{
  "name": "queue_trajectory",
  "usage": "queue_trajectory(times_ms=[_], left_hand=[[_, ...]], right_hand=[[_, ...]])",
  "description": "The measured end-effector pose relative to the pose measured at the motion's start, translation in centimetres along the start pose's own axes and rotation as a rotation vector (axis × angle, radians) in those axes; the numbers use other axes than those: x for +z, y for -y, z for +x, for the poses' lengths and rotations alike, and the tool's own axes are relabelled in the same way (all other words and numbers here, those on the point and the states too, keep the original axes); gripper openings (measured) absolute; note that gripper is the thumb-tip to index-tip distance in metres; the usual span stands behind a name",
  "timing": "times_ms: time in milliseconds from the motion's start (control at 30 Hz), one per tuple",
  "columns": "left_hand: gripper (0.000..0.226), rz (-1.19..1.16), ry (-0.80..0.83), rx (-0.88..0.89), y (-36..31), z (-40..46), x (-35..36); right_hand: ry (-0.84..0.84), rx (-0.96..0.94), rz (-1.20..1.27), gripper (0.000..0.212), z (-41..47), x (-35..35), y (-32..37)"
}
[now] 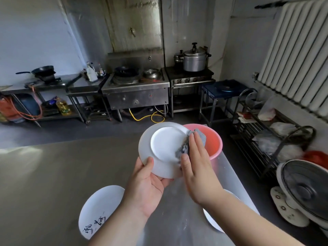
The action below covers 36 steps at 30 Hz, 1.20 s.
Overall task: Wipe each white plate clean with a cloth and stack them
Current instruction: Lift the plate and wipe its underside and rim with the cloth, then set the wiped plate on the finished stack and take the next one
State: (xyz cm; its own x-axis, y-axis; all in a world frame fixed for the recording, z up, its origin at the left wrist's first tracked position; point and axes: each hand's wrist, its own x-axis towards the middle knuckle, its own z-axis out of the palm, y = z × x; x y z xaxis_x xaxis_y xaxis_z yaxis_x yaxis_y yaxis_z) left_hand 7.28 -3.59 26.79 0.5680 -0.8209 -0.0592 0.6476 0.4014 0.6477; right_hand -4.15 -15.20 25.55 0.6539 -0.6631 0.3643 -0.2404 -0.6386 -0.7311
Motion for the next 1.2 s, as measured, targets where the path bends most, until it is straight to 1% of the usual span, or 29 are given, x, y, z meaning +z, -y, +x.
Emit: queue_trajectory(times_ms=[33, 100, 200, 300, 367, 400, 433, 467, 500, 533, 567, 600, 633, 700, 833, 867, 933, 1000, 1067, 1100, 1133, 1167, 1200], left_hand=[[0.045, 0.001, 0.007, -0.007, 0.3, 0.0, 0.1], [0.043, 0.021, 0.005, -0.022, 1.0, 0.0, 0.1], [0.042, 0.042, -0.014, -0.072, 2.4, 0.3, -0.1], [0.045, 0.062, 0.029, -0.106, 3.8, 0.6, -0.1], [0.046, 0.092, 0.091, -0.120, 4.7, 0.8, -0.1], [0.047, 0.103, 0.121, -0.141, 5.1, 0.8, -0.1], [0.048, 0.112, 0.147, -0.168, 5.5, 0.8, -0.2], [0.048, 0.120, 0.163, -0.199, 5.9, 0.8, -0.2], [0.048, 0.126, 0.163, -0.226, 6.4, 0.9, -0.2], [0.047, 0.130, 0.149, -0.249, 7.0, 0.9, -0.3], [0.046, 0.137, 0.127, -0.270, 7.6, 1.0, -0.3], [0.046, 0.150, 0.103, -0.289, 8.3, 1.2, -0.4], [0.046, 0.168, 0.081, -0.312, 9.0, 1.3, -0.4], [0.048, 0.214, 0.043, -0.377, 10.5, 1.4, -0.5], [0.046, 0.368, -0.008, -0.503, 13.9, 1.5, -0.6], [0.044, 0.410, -0.029, -0.533, 14.9, 1.7, -0.6], [0.041, 0.511, -0.048, -0.583, 16.7, 2.1, -0.6], [0.055, 0.571, -0.056, -0.615, 18.4, 2.8, -0.3], [0.069, 0.515, -0.108, -0.632, 19.8, 3.6, 0.0], [0.073, 0.484, -0.139, -0.634, 20.4, 4.1, 0.1], [0.073, 0.459, -0.162, -0.632, 21.1, 4.5, 0.0], [0.066, 0.453, -0.167, -0.630, 21.6, 4.8, -0.3], [0.052, 0.502, -0.154, -0.633, 22.2, 5.1, -0.7]], right_hand=[[-0.025, -0.005, 0.007, 0.075, -0.4, 0.1, 0.1], [-0.056, -0.036, 0.038, 0.080, -2.7, 1.2, 0.6], [-0.030, -0.063, 0.037, 0.087, -6.7, 3.5, 0.3], [-0.081, 0.042, 0.086, 0.084, -6.0, 2.6, -1.3], [-0.155, 0.187, 0.163, 0.077, -3.6, 0.1, -3.1], [-0.170, 0.269, 0.182, 0.074, -2.4, -1.6, -4.2], [-0.150, 0.333, 0.184, 0.067, -1.4, -3.3, -5.3], [-0.122, 0.367, 0.159, 0.053, -0.8, -5.0, -6.4], [-0.095, 0.364, 0.071, 0.040, -0.5, -6.5, -7.5], [-0.070, 0.321, -0.079, 0.037, -0.4, -8.0, -8.8], [-0.034, 0.283, -0.218, 0.039, -0.5, -9.3, -10.0], [0.020, 0.271, -0.307, 0.044, -0.8, -10.2, -11.2], [0.084, 0.281, -0.342, 0.050, -1.2, -10.9, -12.4], [0.202, 0.356, -0.301, 0.056, -2.3, -11.9, -14.6], [0.408, 0.595, -0.070, 0.051, -5.0, -12.8, -18.2], [0.427, 0.666, -0.027, 0.052, -5.7, -12.9, -19.1], [0.405, 0.795, 0.042, 0.058, -6.8, -12.7, -20.7], [0.352, 0.877, 0.080, 0.065, -7.4, -12.8, -22.0], [0.306, 0.920, 0.107, 0.070, -7.6, -12.9, -23.3], [0.289, 0.922, 0.112, 0.067, -7.6, -12.9, -24.0], [0.275, 0.908, 0.106, 0.059, -7.8, -12.7, -25.1], [0.260, 0.877, 0.093, 0.044, -8.0, -12.6, -26.0], [0.258, 0.844, 0.053, 0.024, -8.2, -12.4, -27.0]])
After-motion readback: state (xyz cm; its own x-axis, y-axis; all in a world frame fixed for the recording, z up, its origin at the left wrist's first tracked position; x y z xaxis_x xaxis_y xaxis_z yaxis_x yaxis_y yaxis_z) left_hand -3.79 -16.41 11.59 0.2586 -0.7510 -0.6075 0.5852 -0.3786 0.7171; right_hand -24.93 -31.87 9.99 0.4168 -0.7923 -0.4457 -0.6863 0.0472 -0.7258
